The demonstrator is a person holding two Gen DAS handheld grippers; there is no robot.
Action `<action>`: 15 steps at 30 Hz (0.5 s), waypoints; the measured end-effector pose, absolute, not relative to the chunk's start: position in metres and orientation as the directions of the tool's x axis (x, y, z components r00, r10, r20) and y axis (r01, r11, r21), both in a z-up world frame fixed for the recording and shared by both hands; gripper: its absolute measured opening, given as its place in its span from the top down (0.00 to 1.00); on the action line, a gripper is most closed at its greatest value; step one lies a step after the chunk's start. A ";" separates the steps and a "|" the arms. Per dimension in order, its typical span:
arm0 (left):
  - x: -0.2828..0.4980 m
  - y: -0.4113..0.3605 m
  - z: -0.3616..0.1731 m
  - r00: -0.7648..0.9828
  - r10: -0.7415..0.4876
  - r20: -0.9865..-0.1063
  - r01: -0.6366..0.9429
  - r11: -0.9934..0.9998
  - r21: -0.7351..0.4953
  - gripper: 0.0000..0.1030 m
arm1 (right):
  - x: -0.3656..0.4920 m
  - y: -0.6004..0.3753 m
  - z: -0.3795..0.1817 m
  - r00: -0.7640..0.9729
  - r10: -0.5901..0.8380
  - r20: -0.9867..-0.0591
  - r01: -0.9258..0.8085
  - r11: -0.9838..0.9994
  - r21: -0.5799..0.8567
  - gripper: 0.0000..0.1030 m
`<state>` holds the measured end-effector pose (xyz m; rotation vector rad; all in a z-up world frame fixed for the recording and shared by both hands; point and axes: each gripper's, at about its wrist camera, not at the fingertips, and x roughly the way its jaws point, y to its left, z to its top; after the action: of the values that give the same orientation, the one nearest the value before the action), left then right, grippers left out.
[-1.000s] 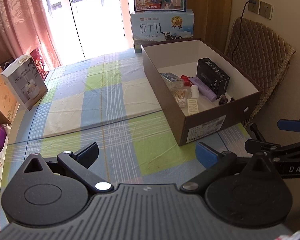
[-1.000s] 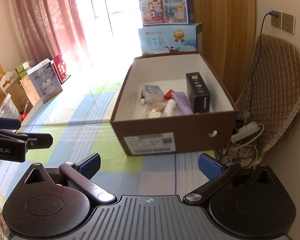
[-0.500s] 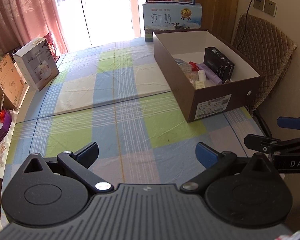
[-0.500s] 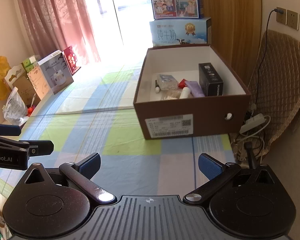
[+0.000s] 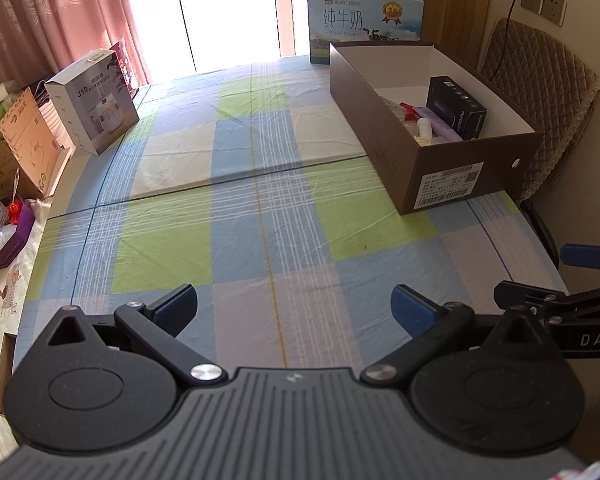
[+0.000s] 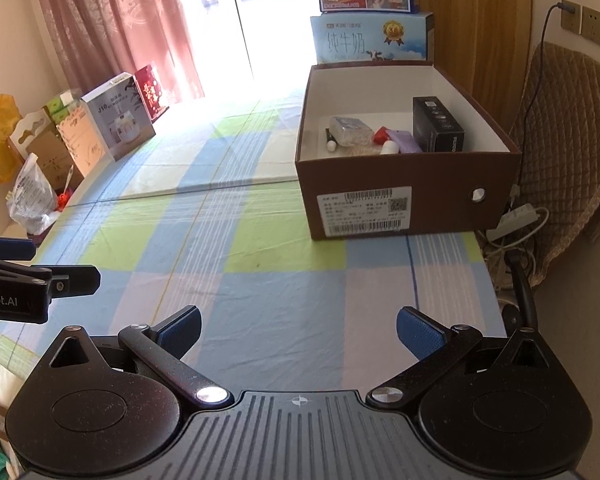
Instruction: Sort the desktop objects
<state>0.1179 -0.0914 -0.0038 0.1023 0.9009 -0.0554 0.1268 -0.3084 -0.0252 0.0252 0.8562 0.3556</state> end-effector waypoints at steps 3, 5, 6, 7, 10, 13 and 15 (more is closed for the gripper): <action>0.116 -0.089 -0.005 0.617 -0.008 -0.787 0.095 0.993 0.064 0.01 | 0.126 -0.307 -0.026 0.600 0.312 -0.737 -0.294 0.942 0.160 0.02; 0.117 -0.089 -0.005 0.616 -0.009 -0.787 0.098 0.993 0.064 0.01 | 0.125 -0.307 -0.026 0.598 0.310 -0.739 -0.292 0.943 0.159 0.02; 0.117 -0.088 -0.006 0.616 -0.010 -0.788 0.099 0.993 0.064 0.01 | 0.125 -0.307 -0.026 0.597 0.309 -0.740 -0.291 0.943 0.159 0.02; 0.117 -0.088 -0.006 0.615 -0.012 -0.788 0.100 0.993 0.063 0.01 | 0.125 -0.306 -0.026 0.596 0.308 -0.742 -0.290 0.944 0.159 0.02; 0.116 -0.088 -0.006 0.614 -0.010 -0.789 0.100 0.993 0.065 0.01 | 0.126 -0.306 -0.028 0.591 0.307 -0.746 -0.290 0.944 0.159 0.02; 0.117 -0.088 -0.008 0.611 -0.010 -0.792 0.100 0.993 0.065 0.01 | 0.127 -0.307 -0.029 0.586 0.307 -0.750 -0.291 0.943 0.159 0.02; 0.119 -0.089 -0.010 0.608 -0.009 -0.794 0.099 0.993 0.064 0.01 | 0.128 -0.307 -0.029 0.585 0.306 -0.751 -0.292 0.944 0.157 0.02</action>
<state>0.1186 -0.0885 -0.0096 0.1050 0.9151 -0.0625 0.1282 -0.3072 -0.0292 0.0173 0.8796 0.3485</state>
